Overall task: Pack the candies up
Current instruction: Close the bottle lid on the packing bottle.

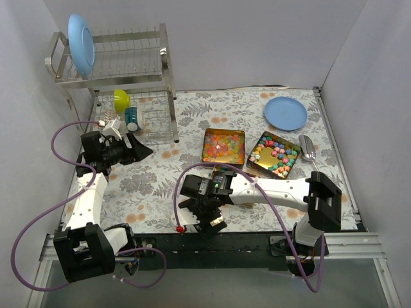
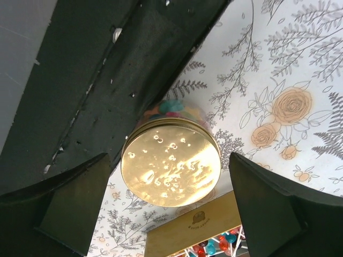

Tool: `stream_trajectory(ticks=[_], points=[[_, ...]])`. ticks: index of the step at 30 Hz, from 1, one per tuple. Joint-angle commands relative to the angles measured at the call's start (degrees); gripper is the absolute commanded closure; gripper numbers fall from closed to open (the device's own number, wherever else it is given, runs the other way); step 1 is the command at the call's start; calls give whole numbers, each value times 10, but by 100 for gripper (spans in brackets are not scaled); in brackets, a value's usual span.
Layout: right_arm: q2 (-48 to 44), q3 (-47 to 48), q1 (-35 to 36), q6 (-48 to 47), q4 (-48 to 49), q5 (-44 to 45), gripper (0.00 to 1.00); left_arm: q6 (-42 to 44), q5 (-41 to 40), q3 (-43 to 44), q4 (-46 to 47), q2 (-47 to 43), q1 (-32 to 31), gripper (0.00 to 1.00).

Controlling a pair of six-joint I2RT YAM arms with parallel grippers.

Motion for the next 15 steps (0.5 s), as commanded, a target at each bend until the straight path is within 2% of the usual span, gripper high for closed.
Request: stream_trajectory(ticks=[1, 5, 8, 12, 14, 15], points=[[-13, 48, 2, 5, -29, -60, 2, 2, 20, 8, 6, -8, 4, 31], [-46, 30, 2, 12, -37, -69, 2, 10, 34, -7, 6, -11, 4, 32], [-70, -11, 0, 15, -23, -54, 11, 26, 89, -36, 31, -21, 4, 32], [-75, -31, -34, 6, -7, -64, 39, 96, 127, -79, 63, -23, 4, 31], [-66, -26, -47, 5, -4, -69, 47, 119, 147, -86, 69, -16, 3, 31], [-63, -22, -57, 5, -2, -70, 56, 129, 156, -88, 70, -15, 4, 31]])
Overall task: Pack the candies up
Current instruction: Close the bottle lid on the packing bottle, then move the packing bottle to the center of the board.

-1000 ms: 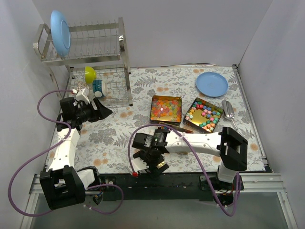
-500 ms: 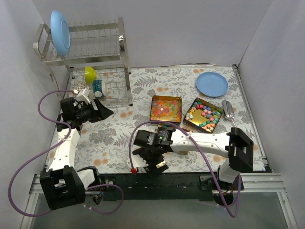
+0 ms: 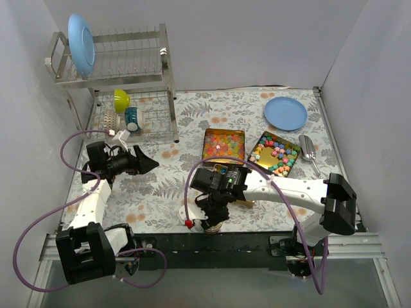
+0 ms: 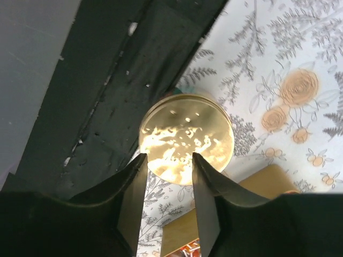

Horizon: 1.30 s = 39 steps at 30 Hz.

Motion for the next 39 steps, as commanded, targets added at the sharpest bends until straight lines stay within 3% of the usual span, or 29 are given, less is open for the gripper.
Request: stream_trajectory(ticks=[1, 4, 8, 9, 11, 15, 16, 23, 24, 25, 30, 36, 39], points=[[12, 9, -38, -3, 16, -16, 59, 83, 77, -7, 34, -3, 3, 31], [25, 8, -41, -24, 14, -9, 69, 115, 119, -9, 34, 0, 2, 30], [40, -7, -41, -63, -1, -28, 70, 237, 203, -10, -7, -23, -6, 26], [49, -8, -40, -70, -5, -28, 70, 262, 203, -6, -19, -25, -11, 17], [58, -8, -41, -85, -12, -32, 70, 320, 192, 11, -58, -20, -16, 16], [83, -19, -41, -92, 4, -37, 71, 318, 172, 30, -74, -2, -18, 15], [86, -25, -41, -92, 9, -42, 71, 316, 172, 30, -74, -4, -18, 2], [60, -111, -39, -107, 64, -30, 73, 334, 201, 48, -114, -38, -44, 2], [47, -116, -39, -108, 64, -31, 73, 355, 203, 55, -140, -33, -56, 2], [41, -124, -39, -109, 64, -32, 73, 432, 201, 63, -214, -28, -63, 2], [41, -137, -38, -114, 62, -17, 73, 574, 187, 58, -338, -19, -160, 2], [2, -158, -65, -106, 46, -15, 75, 552, 180, -14, -245, -67, -286, 2], [-55, -84, -135, -63, 32, -56, 71, 539, 174, -66, -168, -88, -335, 2]])
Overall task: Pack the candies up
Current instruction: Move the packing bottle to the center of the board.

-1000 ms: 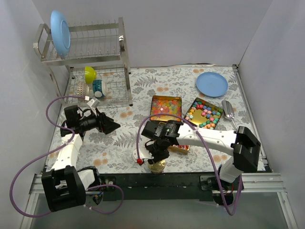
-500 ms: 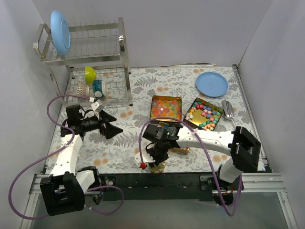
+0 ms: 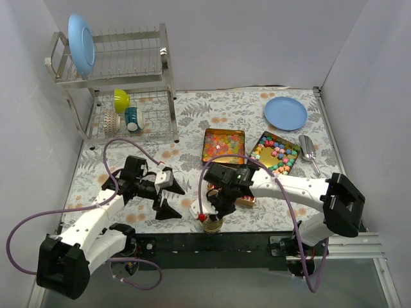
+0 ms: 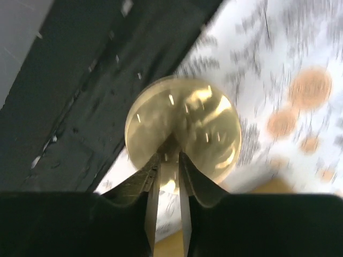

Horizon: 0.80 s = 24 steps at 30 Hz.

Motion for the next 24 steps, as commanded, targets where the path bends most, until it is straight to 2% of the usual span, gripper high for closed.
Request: stream_trajectory(ticks=[1, 3, 5, 6, 8, 9, 11, 12, 13, 14, 15, 16, 17, 21, 24], points=[[-42, 58, -88, 54, -70, 4, 71, 3, -10, -67, 128, -41, -66, 2], [-60, 131, -125, 129, -60, 18, 64, -59, -23, -104, 191, -46, -99, 2], [-70, 162, -150, 186, -44, 63, 50, -96, -28, -120, 253, -43, -125, 2], [-77, 180, -158, 230, -35, 74, 48, -115, -50, -125, 269, -41, -139, 2], [-94, 181, -172, 272, -22, 111, 36, -161, -85, -137, 331, -40, -182, 2], [-99, 180, -175, 297, -19, 122, 36, -211, -103, -141, 385, -39, -196, 2], [-115, 163, -179, 284, -24, 147, 38, -266, -160, -162, 456, -32, -236, 2], [-119, 155, -181, 279, -22, 169, 36, -294, -184, -170, 515, -15, -249, 2], [-121, 153, -184, 280, -18, 229, 31, -328, -229, -175, 530, -1, -267, 2], [-115, 161, -201, 279, -19, 246, 23, -341, -258, -175, 542, 11, -302, 2], [-109, 172, -215, 279, -23, 252, 18, -359, -283, -179, 581, 28, -314, 2], [-104, 183, -227, 291, -24, 257, 13, -413, -307, -186, 611, 32, -322, 2], [-94, 208, -246, 299, -23, 261, 4, -430, -361, -204, 636, 34, -340, 2], [-78, 231, -267, 297, -13, 262, 2, -460, -455, -236, 732, 45, -407, 2], [-73, 230, -273, 294, -9, 262, 2, -456, -493, -248, 779, 62, -443, 2]])
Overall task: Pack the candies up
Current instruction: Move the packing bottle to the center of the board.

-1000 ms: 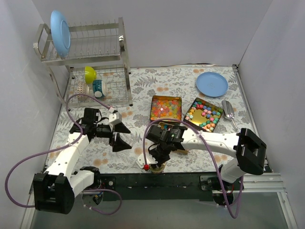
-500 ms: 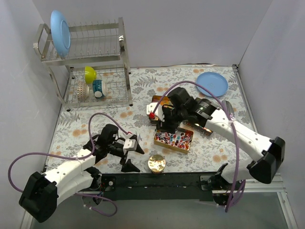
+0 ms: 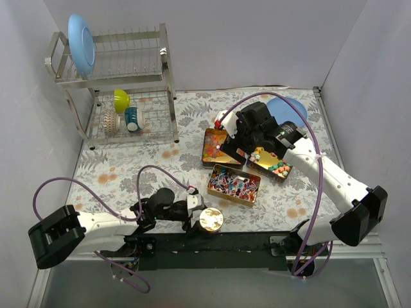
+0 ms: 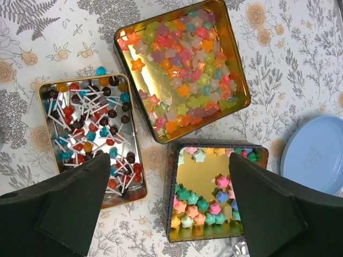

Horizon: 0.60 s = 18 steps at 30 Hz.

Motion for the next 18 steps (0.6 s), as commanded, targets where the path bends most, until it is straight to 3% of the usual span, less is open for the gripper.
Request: stream_trajectory(ticks=[1, 11, 18], points=[[-3, 28, -3, 9, 14, 13, 2, -32, -119, -16, 142, 32, -46, 2], [-24, -27, -6, 12, 34, 7, 2, 4, -223, -12, 413, 265, -51, 2], [-33, -40, -14, 10, 33, -12, 2, -47, -260, 5, 374, 226, -54, 2]])
